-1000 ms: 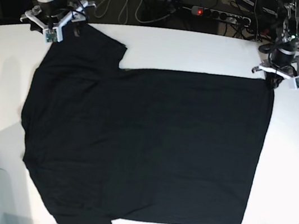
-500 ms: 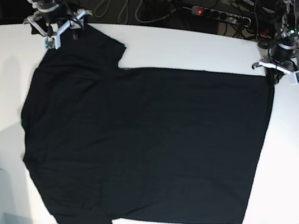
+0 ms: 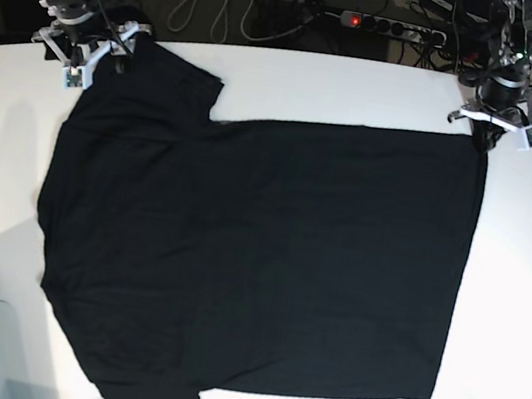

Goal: Fold the T-shirt properly
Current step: 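Close both grippers on the shirt's shoulder corners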

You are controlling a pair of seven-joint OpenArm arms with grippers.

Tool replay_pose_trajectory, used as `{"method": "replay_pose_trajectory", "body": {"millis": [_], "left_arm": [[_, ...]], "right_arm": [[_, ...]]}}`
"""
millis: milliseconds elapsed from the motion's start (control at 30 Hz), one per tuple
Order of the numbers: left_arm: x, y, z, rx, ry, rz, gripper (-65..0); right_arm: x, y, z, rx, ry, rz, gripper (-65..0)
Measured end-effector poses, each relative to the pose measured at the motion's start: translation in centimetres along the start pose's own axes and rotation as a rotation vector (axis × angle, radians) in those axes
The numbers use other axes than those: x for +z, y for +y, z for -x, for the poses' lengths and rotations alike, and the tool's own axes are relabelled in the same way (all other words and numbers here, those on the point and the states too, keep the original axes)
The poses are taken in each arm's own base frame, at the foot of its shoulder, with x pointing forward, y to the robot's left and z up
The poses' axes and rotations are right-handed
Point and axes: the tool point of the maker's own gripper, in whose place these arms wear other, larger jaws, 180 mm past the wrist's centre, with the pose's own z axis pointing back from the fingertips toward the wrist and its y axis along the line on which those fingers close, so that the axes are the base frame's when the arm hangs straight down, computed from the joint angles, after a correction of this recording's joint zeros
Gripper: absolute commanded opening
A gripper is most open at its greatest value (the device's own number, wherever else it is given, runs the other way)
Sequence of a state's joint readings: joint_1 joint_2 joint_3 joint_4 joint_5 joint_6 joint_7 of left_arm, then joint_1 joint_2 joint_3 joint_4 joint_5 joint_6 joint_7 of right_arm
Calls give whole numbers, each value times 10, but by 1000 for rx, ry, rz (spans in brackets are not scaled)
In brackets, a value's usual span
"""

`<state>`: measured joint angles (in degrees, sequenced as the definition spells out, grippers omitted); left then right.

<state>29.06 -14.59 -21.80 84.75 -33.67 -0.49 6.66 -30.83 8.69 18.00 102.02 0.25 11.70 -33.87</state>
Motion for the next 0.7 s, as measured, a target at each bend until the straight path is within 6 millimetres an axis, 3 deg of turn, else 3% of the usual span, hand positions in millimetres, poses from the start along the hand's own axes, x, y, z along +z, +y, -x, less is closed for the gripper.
{"method": "replay_pose_trajectory", "body": {"millis": [167,567,700], "left_arm": [[0,0,0,0,0,0,-650],[0,0,0,0,-1,0,-650],[0,0,0,0,0,0,-650]], "right_arm": [[0,0,0,0,0,0,-237],[-7,1,1,-20,-22,-19,-636],[-5,-2,0,-6,-19,-15,-647]]}}
